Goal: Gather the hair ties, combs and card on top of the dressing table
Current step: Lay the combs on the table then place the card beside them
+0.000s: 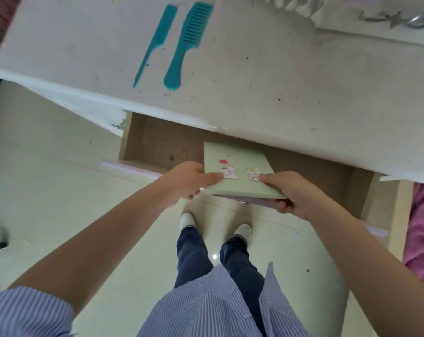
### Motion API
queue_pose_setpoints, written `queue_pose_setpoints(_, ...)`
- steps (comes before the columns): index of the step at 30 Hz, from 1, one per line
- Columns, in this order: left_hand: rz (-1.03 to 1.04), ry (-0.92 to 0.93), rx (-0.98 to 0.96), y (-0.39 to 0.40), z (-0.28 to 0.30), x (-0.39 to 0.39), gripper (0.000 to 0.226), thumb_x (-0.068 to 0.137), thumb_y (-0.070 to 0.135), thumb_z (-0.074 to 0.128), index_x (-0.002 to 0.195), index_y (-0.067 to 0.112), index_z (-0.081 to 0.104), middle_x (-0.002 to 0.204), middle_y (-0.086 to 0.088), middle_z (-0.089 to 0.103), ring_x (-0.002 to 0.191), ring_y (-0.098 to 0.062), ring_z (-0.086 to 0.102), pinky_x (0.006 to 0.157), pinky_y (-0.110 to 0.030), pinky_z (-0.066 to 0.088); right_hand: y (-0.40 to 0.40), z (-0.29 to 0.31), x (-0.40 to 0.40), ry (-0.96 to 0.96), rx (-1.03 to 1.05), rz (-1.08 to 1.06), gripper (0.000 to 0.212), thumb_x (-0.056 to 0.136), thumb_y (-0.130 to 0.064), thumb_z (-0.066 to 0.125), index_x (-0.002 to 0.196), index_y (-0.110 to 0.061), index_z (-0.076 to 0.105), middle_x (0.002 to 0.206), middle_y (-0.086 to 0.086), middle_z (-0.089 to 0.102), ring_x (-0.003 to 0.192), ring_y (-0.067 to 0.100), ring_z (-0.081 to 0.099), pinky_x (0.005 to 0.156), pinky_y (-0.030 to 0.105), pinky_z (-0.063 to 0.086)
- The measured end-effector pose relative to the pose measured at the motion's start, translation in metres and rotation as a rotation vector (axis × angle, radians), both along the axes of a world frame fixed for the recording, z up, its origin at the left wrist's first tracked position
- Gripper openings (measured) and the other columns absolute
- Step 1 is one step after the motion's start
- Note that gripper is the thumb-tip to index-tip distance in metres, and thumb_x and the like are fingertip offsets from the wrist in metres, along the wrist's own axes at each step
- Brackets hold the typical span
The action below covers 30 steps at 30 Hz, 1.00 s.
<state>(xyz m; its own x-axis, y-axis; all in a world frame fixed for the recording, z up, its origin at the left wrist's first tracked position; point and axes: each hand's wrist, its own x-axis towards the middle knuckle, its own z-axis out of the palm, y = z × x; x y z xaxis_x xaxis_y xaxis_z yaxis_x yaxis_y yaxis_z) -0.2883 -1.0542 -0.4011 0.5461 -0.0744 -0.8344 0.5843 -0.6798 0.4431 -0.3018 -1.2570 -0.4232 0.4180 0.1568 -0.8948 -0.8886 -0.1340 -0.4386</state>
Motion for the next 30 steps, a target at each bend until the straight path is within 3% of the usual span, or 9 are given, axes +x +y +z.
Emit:
queue_pose_setpoints(6, 0.131, -0.2, -0.005, 0.031, 0.059, -0.009, 0.046, 0.09, 0.026, 0.058, 0.053, 0.016, 0.031, 0.053, -0.003, 0.04, 0.049, -0.016, 0.035, 0.048, -0.025, 0.028, 0.025, 0.028, -0.002, -0.156, 0.159, 0.017, 0.037, 0.093, -0.016, 0.053, 0.057, -0.013, 0.046, 0.039, -0.002, 0.052, 0.033, 0.009, 0.042, 0.031, 0.009, 0.03)
queue_pose_setpoints(9, 0.113, -0.283, -0.004, 0.033, 0.072, -0.005, 0.04, 0.09, 0.021, 0.058, 0.055, 0.016, 0.038, 0.055, 0.0, 0.045, 0.04, -0.008, 0.045, 0.042, -0.017, 0.034, 0.025, 0.04, -0.002, -0.185, 0.303, -0.044, 0.027, 0.096, -0.011, 0.047, 0.071, -0.013, 0.057, 0.064, 0.002, 0.064, 0.053, 0.012, 0.059, 0.043, 0.015, 0.044)
queue_pose_setpoints(11, 0.097, -0.313, -0.059, 0.03, 0.077, 0.002, 0.031, 0.089, 0.018, 0.059, 0.061, 0.019, 0.048, 0.06, 0.003, 0.051, 0.034, 0.005, 0.049, 0.035, -0.008, 0.038, 0.02, 0.048, 0.004, -0.253, 0.341, -0.114, 0.026, 0.096, -0.007, 0.046, 0.076, -0.017, 0.06, 0.063, -0.005, 0.071, 0.048, 0.003, 0.065, 0.039, 0.009, 0.046)
queue_pose_setpoints(16, 0.136, -0.389, 0.001, 0.001, 0.042, 0.053, 0.014, 0.092, 0.018, 0.055, 0.087, 0.006, 0.056, 0.085, -0.011, 0.054, 0.075, -0.022, 0.05, 0.059, -0.03, 0.042, 0.013, 0.035, 0.052, -0.488, -0.148, -0.027, 0.008, 0.093, -0.02, 0.054, 0.087, -0.015, 0.055, 0.076, -0.002, 0.055, 0.058, 0.009, 0.049, 0.042, 0.016, 0.041)
queue_pose_setpoints(20, 0.079, -0.519, 0.171, -0.037, 0.003, 0.096, 0.026, 0.09, 0.01, 0.052, 0.107, -0.008, 0.058, 0.104, -0.022, 0.06, 0.102, -0.034, 0.057, 0.082, -0.035, 0.047, 0.013, 0.005, 0.09, -0.543, -0.461, 0.033, 0.034, 0.093, -0.027, 0.052, 0.112, 0.001, 0.054, 0.096, 0.009, 0.054, 0.058, 0.018, 0.051, 0.049, 0.022, 0.041)
queue_pose_setpoints(23, 0.089, -0.601, 0.187, -0.056, -0.011, 0.109, 0.026, 0.087, 0.006, 0.053, 0.108, -0.01, 0.054, 0.117, -0.026, 0.056, 0.105, -0.035, 0.056, 0.08, -0.032, 0.047, 0.005, -0.005, 0.109, -0.561, -0.58, -0.02, 0.039, 0.091, -0.023, 0.053, 0.118, 0.004, 0.05, 0.106, 0.016, 0.058, 0.078, 0.029, 0.061, 0.062, 0.03, 0.044)
queue_pose_setpoints(26, 0.089, -0.647, 0.188, -0.066, -0.016, 0.101, 0.035, 0.086, 0.007, 0.054, 0.118, -0.005, 0.05, 0.124, -0.024, 0.049, 0.113, -0.036, 0.05, 0.093, -0.036, 0.044, -0.005, -0.006, 0.103, -0.663, -0.743, 0.026, 0.034, 0.088, -0.014, 0.054, 0.117, 0.004, 0.05, 0.117, 0.019, 0.055, 0.103, 0.032, 0.055, 0.077, 0.033, 0.041)
queue_pose_setpoints(28, 0.03, -0.72, 0.222, -0.062, -0.021, 0.082, 0.04, 0.087, 0.011, 0.055, 0.124, -0.002, 0.048, 0.129, -0.022, 0.047, 0.119, -0.035, 0.045, 0.099, -0.037, 0.041, -0.008, -0.004, 0.077, -0.761, -0.794, 0.12, 0.034, 0.089, -0.013, 0.054, 0.118, 0.004, 0.05, 0.122, 0.022, 0.052, 0.107, 0.034, 0.054, 0.088, 0.038, 0.045)
queue_pose_setpoints(30, -0.189, -0.894, 0.234, -0.049, -0.027, 0.053, 0.043, 0.085, 0.018, 0.062, 0.121, -0.005, 0.053, 0.126, -0.027, 0.053, 0.118, -0.04, 0.049, 0.099, -0.043, 0.043, -0.009, -0.004, 0.036, -0.99, -0.798, 0.271, 0.039, 0.084, -0.018, 0.061, 0.114, 0.007, 0.054, 0.115, 0.027, 0.057, 0.103, 0.039, 0.058, 0.09, 0.042, 0.046)
